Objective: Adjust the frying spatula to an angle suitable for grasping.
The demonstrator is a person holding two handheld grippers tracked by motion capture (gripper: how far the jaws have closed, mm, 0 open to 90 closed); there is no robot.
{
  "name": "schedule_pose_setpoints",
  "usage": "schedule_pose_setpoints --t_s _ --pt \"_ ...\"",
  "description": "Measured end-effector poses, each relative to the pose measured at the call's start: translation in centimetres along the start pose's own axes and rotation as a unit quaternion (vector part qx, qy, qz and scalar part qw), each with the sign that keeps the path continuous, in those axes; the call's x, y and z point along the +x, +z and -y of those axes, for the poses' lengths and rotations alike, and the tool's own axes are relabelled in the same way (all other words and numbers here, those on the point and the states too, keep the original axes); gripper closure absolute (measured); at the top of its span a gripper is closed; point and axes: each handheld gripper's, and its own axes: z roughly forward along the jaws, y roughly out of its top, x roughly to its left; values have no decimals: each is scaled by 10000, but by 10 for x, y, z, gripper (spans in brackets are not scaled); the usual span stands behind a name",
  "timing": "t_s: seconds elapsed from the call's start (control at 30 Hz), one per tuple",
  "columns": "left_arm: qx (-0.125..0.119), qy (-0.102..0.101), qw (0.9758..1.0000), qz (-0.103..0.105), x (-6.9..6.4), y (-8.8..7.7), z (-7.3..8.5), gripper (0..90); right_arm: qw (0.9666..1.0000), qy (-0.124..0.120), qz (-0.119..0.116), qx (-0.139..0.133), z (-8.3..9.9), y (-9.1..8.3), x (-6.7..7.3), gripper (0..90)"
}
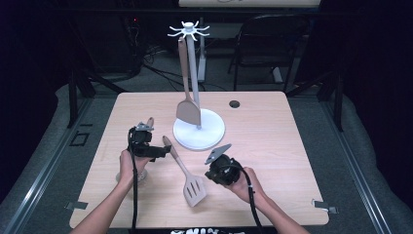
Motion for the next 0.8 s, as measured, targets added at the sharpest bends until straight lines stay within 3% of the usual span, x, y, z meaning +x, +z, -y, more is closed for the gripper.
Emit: schedule_pose_setpoints --t_s 0.13,0.3,0.47,0.8 --pt "135 47 9999 44 -1 4 1 72 9993 -271 -267 12 -10 9 24 900" --pt "230 74 9997 37 -5 7 1 72 9973 -496 -516 172 -13 24 42 900" --pt "348 14 9994 69 -8 13 3 75 9961 -375 -632 490 -6 37 39 900" --pt "560 -139 9980 242 -14 24 6 93 9925 -377 -562 1016 3 60 38 900"
